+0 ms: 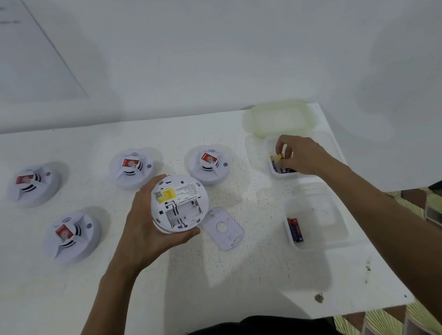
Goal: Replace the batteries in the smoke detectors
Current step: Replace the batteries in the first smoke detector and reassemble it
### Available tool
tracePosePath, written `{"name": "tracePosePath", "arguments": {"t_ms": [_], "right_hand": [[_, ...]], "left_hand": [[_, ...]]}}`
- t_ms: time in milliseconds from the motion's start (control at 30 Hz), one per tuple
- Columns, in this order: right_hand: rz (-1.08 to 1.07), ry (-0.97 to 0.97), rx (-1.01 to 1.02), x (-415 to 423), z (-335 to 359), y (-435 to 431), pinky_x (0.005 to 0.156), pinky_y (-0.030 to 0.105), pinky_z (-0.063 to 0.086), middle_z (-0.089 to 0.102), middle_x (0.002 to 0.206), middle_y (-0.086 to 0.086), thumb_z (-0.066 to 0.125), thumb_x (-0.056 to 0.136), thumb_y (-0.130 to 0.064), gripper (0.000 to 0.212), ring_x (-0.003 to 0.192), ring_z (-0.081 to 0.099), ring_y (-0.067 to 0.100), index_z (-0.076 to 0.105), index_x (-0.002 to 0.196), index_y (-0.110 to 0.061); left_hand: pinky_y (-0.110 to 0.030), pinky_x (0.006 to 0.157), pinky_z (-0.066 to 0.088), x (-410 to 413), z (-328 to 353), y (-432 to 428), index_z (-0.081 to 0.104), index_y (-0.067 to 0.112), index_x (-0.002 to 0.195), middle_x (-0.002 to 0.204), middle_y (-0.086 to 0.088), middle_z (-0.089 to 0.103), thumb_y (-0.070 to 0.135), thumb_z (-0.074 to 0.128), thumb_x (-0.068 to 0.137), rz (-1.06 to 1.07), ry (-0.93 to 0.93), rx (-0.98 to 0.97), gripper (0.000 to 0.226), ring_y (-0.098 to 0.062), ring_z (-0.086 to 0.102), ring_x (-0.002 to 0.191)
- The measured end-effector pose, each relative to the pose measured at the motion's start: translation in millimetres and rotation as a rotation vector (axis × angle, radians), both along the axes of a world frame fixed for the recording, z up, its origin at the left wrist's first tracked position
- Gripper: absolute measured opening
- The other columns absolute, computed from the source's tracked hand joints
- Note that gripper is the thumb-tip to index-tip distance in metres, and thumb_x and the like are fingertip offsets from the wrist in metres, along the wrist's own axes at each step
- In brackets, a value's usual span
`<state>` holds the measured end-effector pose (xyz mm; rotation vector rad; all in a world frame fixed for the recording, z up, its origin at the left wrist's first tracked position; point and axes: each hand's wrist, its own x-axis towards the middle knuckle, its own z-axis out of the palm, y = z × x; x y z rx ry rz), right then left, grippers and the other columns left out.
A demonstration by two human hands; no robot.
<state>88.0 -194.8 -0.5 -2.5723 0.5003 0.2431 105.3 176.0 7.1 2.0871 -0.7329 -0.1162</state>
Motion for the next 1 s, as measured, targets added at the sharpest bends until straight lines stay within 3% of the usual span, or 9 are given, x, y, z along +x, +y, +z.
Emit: {"name": "tracePosePath", "arguments": {"t_ms": [200, 267, 400, 533, 700, 800, 867, 1000], "right_hand": [[-0.165, -0.304, 0.246, -15.4, 24.9, 17.2, 0.064, 0.020, 0.044, 0.067, 0.083, -0.001, 0.073, 0.084, -0.016, 0.013, 0.072, 0.060, 0.012, 0.065, 0.094, -0.016], [-0.235, -0.450, 0.402, -22.6, 42.4, 37.3, 0.071, 0.027, 0.051, 0.069, 0.082, 0.002, 0.073, 0.085, -0.014, 0.014, 0.074, 0.064, 0.016, 0.065, 0.096, -0.014], [-0.263, -0.622, 0.750, -43.6, 72.7, 97.0, 0.075, 0.035, 0.058, 0.070, 0.085, 0.013, 0.073, 0.084, -0.005, 0.018, 0.074, 0.069, 0.025, 0.062, 0.098, -0.006], [-0.193, -0.614, 0.840, -58.9, 71.1, 149.6, 0.073, 0.032, 0.058, 0.071, 0.080, 0.010, 0.076, 0.081, -0.006, 0.016, 0.074, 0.069, 0.025, 0.064, 0.091, -0.010], [-0.062, -0.626, 0.780, -61.4, 53.4, 179.2, 0.077, 0.041, 0.059, 0.070, 0.085, -0.001, 0.073, 0.086, -0.009, 0.012, 0.083, 0.069, 0.019, 0.064, 0.092, -0.013], [0.069, -0.690, 0.681, -60.2, 50.7, 187.3, 0.078, 0.029, 0.058, 0.071, 0.089, 0.000, 0.071, 0.087, -0.005, 0.010, 0.087, 0.069, 0.012, 0.066, 0.095, -0.008], [0.266, -0.779, 0.470, -58.8, 49.9, 188.7, 0.078, 0.023, 0.055, 0.070, 0.093, 0.003, 0.069, 0.087, -0.004, 0.011, 0.087, 0.066, 0.009, 0.067, 0.097, -0.004], [0.637, -0.842, 0.066, -49.1, 47.1, 182.4, 0.080, 0.036, 0.054, 0.070, 0.102, 0.010, 0.068, 0.087, -0.004, 0.016, 0.093, 0.064, 0.026, 0.070, 0.103, -0.003]], "left_hand": [[-0.024, 0.103, 0.035, 0.8, -1.2, 0.6, 0.023, 0.058, 0.131, 0.131, 0.040, 0.032, 0.068, 0.072, 0.054, 0.014, -0.016, -0.017, 0.092, -0.001, 0.040, 0.125], [-0.027, 0.103, 0.037, 0.8, -0.4, 0.7, 0.024, 0.054, 0.132, 0.134, 0.033, 0.034, 0.063, 0.075, 0.054, 0.023, -0.010, -0.030, 0.094, -0.007, 0.042, 0.127], [-0.020, 0.102, 0.037, -0.3, 0.9, -0.8, 0.025, 0.045, 0.135, 0.136, 0.023, 0.038, 0.060, 0.079, 0.053, 0.046, 0.005, -0.057, 0.099, -0.005, 0.042, 0.127], [-0.019, 0.103, 0.034, -0.4, 4.6, -6.5, 0.023, 0.053, 0.133, 0.135, 0.029, 0.035, 0.072, 0.071, 0.056, 0.048, -0.025, -0.065, 0.093, 0.000, 0.040, 0.126], [-0.008, 0.104, 0.026, -3.4, 10.5, -11.0, 0.022, 0.057, 0.133, 0.134, 0.035, 0.029, 0.078, 0.061, 0.061, 0.012, -0.086, -0.042, 0.085, 0.014, 0.032, 0.125], [-0.001, 0.101, 0.021, -6.1, 17.8, -15.1, 0.020, 0.059, 0.133, 0.131, 0.047, 0.026, 0.076, 0.058, 0.066, -0.018, -0.101, -0.048, 0.079, 0.021, 0.028, 0.122], [0.002, 0.100, 0.018, -7.8, 20.1, -17.1, 0.017, 0.062, 0.132, 0.131, 0.051, 0.023, 0.076, 0.054, 0.070, -0.043, -0.087, -0.055, 0.074, 0.024, 0.026, 0.122], [0.005, 0.098, 0.010, -9.7, 14.0, -14.5, 0.009, 0.069, 0.130, 0.133, 0.054, 0.016, 0.078, 0.049, 0.071, -0.050, -0.004, -0.083, 0.072, 0.028, 0.016, 0.123]]}}
